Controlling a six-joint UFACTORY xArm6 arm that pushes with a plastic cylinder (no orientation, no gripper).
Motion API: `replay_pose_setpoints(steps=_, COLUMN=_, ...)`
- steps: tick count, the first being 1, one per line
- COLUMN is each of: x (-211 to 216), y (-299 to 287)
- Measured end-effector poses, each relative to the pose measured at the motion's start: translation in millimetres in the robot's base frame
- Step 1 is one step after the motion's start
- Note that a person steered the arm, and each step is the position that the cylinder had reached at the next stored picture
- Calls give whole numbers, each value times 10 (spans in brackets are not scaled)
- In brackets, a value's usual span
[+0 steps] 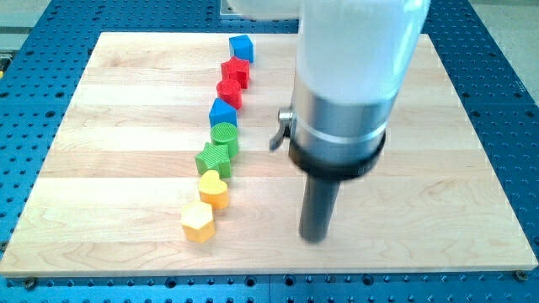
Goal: Move the hexagon into the heart
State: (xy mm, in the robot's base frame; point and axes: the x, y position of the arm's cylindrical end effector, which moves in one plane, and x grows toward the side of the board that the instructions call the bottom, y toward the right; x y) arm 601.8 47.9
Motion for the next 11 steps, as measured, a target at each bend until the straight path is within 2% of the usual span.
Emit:
replay_pose_setpoints(steps=1, x=156, y=-182)
replay_pose_setpoints(steps=3, x=171, y=-542)
replay_pose_setpoints(steps=5, x=159, y=-2419)
replay_pose_setpoints(steps=7, x=26, y=-2194)
replay_pose_setpoints(steps=11, x=-1, y=-1151)
